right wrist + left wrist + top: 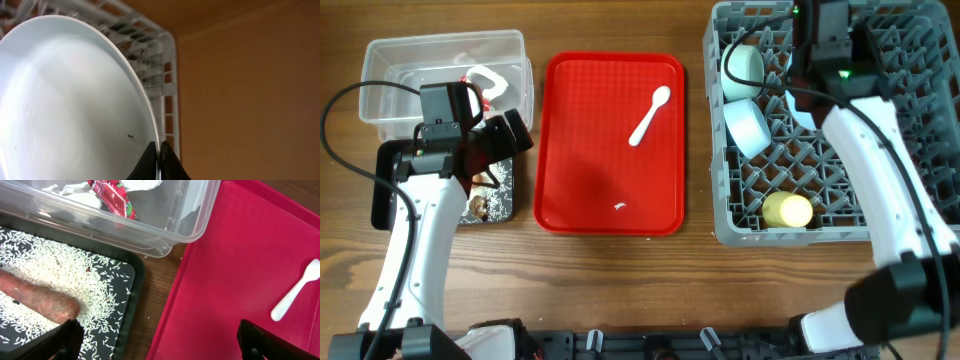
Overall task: Sort waste into correct bins and load items into the dishwasher rack
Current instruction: 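Lift the light-blue plate and stand it upright in the dish rack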
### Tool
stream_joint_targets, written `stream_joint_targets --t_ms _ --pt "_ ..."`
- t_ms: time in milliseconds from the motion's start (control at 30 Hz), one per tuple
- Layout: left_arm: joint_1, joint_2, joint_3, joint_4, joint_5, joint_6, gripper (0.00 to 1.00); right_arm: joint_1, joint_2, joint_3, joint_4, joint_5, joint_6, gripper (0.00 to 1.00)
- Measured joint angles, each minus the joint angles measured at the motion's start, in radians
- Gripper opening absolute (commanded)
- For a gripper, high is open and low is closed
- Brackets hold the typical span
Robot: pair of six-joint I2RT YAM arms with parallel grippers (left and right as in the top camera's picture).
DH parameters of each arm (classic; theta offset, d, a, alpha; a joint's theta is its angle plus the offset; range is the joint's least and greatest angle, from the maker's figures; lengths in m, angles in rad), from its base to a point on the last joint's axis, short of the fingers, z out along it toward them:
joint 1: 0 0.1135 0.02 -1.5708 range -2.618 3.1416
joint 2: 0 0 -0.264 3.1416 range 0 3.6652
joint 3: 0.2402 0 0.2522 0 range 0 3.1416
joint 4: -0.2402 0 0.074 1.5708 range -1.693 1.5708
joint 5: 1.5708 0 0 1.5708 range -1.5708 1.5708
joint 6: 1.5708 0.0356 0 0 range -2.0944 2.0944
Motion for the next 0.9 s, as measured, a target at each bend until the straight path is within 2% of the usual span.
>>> stream_joint_targets --t_ms 100,133,167,200,233,433,600,800,900 --pt "0.0 0.0 0.0 0.0 0.0 0.0 1.0 -0.002 0.048 -0.007 0.01 -0.007 -0.014 0.05" --pt "0.0 0.0 0.0 0.0 0.0 0.0 1.0 -0.002 0.06 -0.008 0.014 -0.01 -0.015 0.18" --pt "0.0 0.0 0.0 0.0 0.0 0.0 1.0 -0.002 0.075 -0.008 0.016 -0.014 -0.018 0.63" --pt "0.0 0.0 0.0 0.0 0.0 0.0 1.0 -0.002 0.083 -0.01 0.017 -0.019 -0.021 0.89" --pt "0.0 0.0 0.0 0.0 0.0 0.0 1.0 -0.002 0.092 -0.01 0.017 -0.029 -0.023 1.0" --pt "0.0 0.0 0.0 0.0 0.0 0.0 1.0 -0.002 0.097 -0.011 0.092 -0.093 0.037 1.0" --pt "0.0 0.0 0.0 0.0 0.0 0.0 1.0 0.001 0.054 -0.012 0.095 -0.189 0.211 1.0" --pt "0.0 0.0 0.0 0.0 0.0 0.0 1.0 0.068 -0.107 -0.012 0.051 -0.578 0.393 1.0" --pt "0.0 0.0 0.0 0.0 0.0 0.0 1.0 0.09 -0.151 -0.012 0.09 -0.829 0.541 0.99"
